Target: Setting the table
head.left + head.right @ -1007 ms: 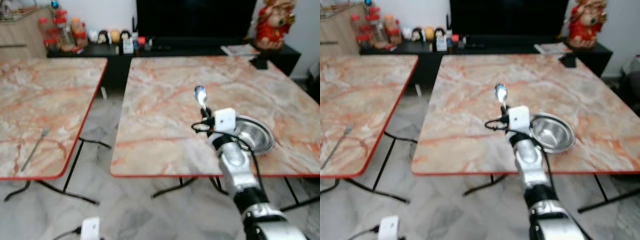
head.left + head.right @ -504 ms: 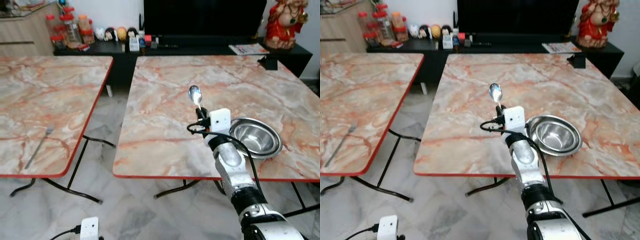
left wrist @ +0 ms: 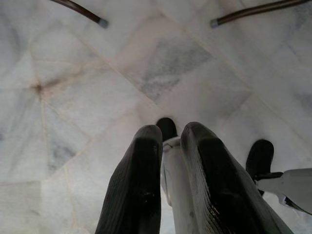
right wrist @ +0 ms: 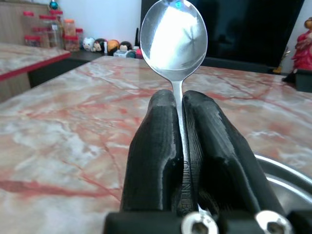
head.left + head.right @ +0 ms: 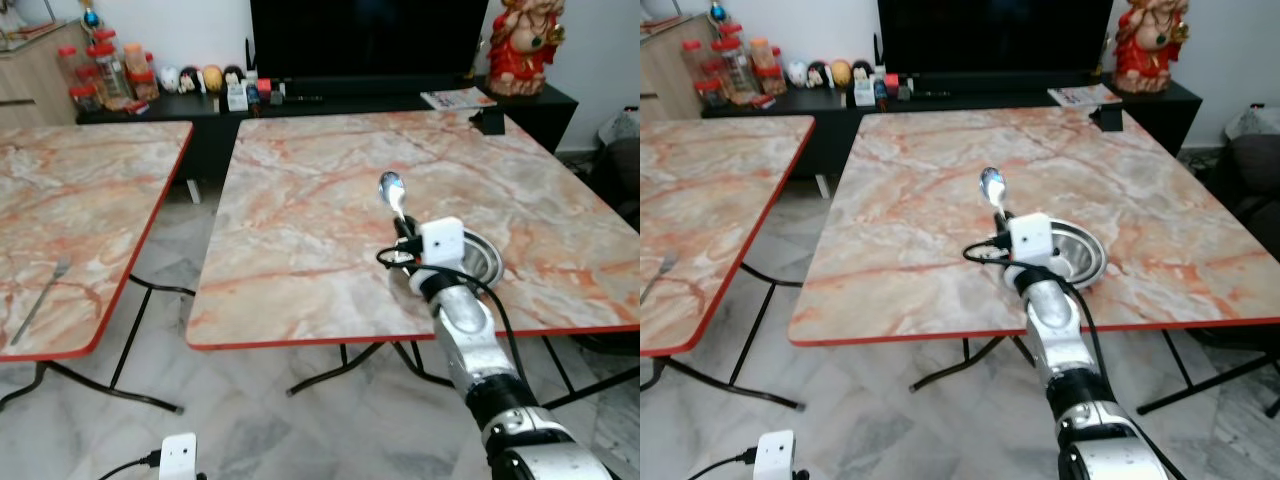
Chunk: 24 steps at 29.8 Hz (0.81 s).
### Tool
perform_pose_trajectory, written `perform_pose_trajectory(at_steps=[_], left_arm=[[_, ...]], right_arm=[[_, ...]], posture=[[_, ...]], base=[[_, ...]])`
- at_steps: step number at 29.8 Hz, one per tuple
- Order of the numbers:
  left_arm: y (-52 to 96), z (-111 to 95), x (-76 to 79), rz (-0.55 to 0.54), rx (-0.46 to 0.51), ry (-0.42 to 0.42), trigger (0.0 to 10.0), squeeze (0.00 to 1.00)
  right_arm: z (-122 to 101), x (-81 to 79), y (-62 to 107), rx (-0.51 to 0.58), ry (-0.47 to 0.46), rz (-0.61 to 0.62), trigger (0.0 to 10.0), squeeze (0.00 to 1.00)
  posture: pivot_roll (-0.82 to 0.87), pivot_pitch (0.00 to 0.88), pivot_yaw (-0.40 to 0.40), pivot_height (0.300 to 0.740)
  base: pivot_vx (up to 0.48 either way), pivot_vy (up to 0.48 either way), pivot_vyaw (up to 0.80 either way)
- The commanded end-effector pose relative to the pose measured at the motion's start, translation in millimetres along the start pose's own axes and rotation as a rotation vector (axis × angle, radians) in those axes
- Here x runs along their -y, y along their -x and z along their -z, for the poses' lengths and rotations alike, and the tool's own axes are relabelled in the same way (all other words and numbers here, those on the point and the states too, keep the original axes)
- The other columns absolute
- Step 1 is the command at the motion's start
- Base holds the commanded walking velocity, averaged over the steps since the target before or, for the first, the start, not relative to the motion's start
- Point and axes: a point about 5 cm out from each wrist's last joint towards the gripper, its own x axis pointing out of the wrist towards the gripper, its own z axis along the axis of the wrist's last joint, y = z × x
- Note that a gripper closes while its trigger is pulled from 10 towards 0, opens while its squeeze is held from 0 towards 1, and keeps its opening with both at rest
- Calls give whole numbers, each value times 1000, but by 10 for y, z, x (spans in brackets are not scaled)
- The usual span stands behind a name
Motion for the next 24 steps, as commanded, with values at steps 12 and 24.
perform_pose_trajectory(at_steps=[12,24], left_arm=[[1,8,-11,-9,-8,3,10000,0],[2,15,-10,-8,-9,5,10000,0]], right_arm=[[-43,-67,-45,7,-8,-17,10000,0],[-31,-37,-33,4,-8,-2,10000,0]], posture=[[-50,0,2,740],[-57,0,9,740]], base=[[0,-319,0],[0,-330,0]])
